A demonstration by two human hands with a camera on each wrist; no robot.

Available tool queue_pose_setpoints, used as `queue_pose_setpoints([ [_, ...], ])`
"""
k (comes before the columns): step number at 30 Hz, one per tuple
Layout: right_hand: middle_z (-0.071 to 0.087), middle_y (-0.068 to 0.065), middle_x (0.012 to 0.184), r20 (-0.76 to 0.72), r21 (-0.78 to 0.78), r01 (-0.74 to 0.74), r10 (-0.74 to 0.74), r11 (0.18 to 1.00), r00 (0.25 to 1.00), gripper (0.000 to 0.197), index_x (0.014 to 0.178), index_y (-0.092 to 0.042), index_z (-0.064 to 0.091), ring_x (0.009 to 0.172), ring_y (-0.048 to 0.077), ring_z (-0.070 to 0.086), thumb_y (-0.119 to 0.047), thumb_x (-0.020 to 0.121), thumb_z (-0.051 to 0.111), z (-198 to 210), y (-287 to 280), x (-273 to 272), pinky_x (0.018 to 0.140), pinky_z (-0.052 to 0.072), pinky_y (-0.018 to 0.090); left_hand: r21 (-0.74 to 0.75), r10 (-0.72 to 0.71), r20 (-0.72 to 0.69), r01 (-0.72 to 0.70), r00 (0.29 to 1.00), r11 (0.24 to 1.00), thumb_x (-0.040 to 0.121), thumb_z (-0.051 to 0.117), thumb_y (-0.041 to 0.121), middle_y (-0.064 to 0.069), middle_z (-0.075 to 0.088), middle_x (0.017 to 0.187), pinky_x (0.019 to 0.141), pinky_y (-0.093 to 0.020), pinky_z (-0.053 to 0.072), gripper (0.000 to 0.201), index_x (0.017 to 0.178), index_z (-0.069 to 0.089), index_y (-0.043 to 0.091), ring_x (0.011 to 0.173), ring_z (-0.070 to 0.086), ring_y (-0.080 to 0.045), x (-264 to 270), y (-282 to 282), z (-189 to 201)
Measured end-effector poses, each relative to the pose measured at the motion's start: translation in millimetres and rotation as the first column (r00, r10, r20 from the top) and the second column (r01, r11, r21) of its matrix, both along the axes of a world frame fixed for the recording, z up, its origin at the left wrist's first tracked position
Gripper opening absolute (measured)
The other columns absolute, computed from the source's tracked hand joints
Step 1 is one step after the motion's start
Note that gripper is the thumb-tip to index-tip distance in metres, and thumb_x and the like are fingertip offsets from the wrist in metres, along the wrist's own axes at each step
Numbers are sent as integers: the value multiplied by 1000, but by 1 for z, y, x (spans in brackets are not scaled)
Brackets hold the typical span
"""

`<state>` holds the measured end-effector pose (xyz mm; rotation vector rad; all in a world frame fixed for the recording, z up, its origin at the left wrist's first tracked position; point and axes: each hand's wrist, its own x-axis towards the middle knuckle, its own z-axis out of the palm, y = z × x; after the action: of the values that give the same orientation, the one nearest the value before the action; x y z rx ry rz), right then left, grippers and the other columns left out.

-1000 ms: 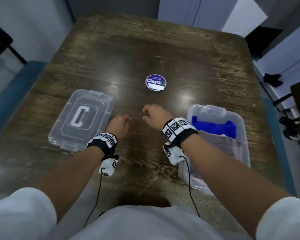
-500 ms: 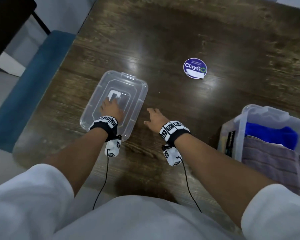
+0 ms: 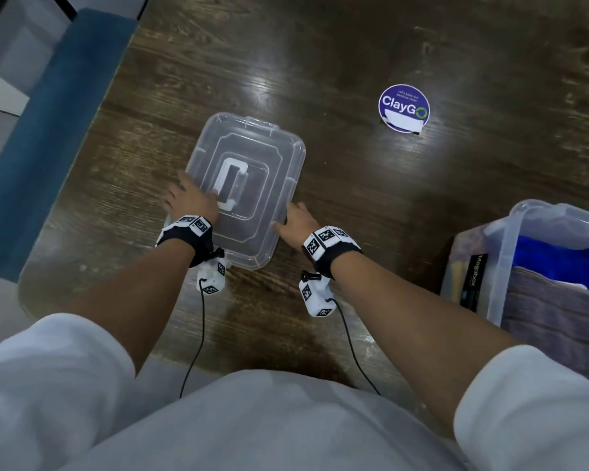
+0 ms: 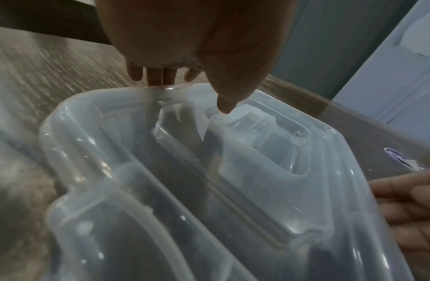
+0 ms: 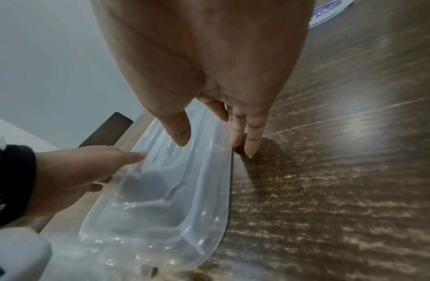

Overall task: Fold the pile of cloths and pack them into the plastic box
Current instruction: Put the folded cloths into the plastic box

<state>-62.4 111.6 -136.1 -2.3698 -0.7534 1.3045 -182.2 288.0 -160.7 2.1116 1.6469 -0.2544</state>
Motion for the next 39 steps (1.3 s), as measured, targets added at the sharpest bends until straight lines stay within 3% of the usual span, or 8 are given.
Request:
queue_pose_setpoints([
  [4, 33, 10, 150, -88, 12, 206, -204, 979, 975, 65, 149, -13, 40, 124, 32, 53, -35, 93, 66, -5, -7, 6, 105, 44, 36, 24, 58, 1, -58, 998, 998, 98, 56, 41, -31, 27, 153, 116, -52, 20, 74, 153, 23, 4, 142, 26, -45, 5, -17, 8],
  [8, 51, 9, 146, -275, 21, 615, -587, 788, 762, 76, 147, -7, 44, 124, 28, 57, -39, 84, 74, 1, -17, 27, 99, 49, 39, 12, 54, 8, -54, 999, 998, 95, 54, 56, -29, 37, 142, 109, -51, 28, 71, 137, 40, 1, 129, 39, -46, 0, -35, 10],
  [13, 67, 10, 116, -216, 17, 658, -640, 753, 737, 71, 123, -3, 62, 101, 28, 65, -52, 74, 77, 12, -44, 50, 92, 54, 41, -99, 86, 226, -65, 970, 993, 98, 43, 62, -27, 32, 140, 96, -52, 44, 74, 137, 35, 0, 112, 53, -50, 1, -58, 21],
  [17, 52, 8, 114, -216, 129, 736, -706, 664, 675, 75, 133, -7, 32, 103, 29, 64, -37, 82, 78, 34, -66, 60, 93, 56, 51, -81, 24, 339, 4, 941, 997, 101, 40, 56, -27, 37, 137, 89, -50, 45, 66, 131, 38, -2, 108, 54, -50, 20, -83, 41],
  [24, 59, 12, 94, -67, 388, 700, -739, 599, 670, 32, 112, -12, 34, 55, 18, 55, -32, 99, 56, 99, -136, 80, 40, 46, 23, -21, -85, 462, 107, 883, 994, 102, 42, 52, -27, 46, 133, 90, -49, 43, 62, 128, 42, -4, 114, 52, -47, 60, -133, 91],
  [28, 54, 0, 87, 7, 464, 689, -780, 557, 626, 29, 118, -12, 37, 58, 18, 56, -32, 102, 51, 134, -183, 89, 48, 51, 27, 8, -172, 531, 198, 830, 980, 104, 42, 45, -25, 46, 137, 91, -48, 43, 54, 135, 41, 1, 116, 53, -46, 81, -176, 116],
  [35, 68, 14, 105, 47, 510, 708, -838, 488, 543, 40, 117, -17, 42, 80, 29, 68, -45, 94, 57, 170, -270, 110, 78, 60, 46, 107, -325, 639, 337, 697, 935, 106, 43, 34, -22, 56, 118, 78, -38, 39, 38, 124, 49, 1, 104, 56, -39, 117, -237, 148],
  [39, 68, 18, 113, 47, 545, 696, -847, 466, 530, 45, 129, -14, 40, 73, 27, 69, -42, 97, 57, 194, -319, 122, 79, 60, 51, 135, -382, 681, 406, 625, 904, 106, 45, 32, -17, 65, 108, 75, -35, 41, 31, 121, 56, 8, 97, 60, -36, 133, -260, 167],
])
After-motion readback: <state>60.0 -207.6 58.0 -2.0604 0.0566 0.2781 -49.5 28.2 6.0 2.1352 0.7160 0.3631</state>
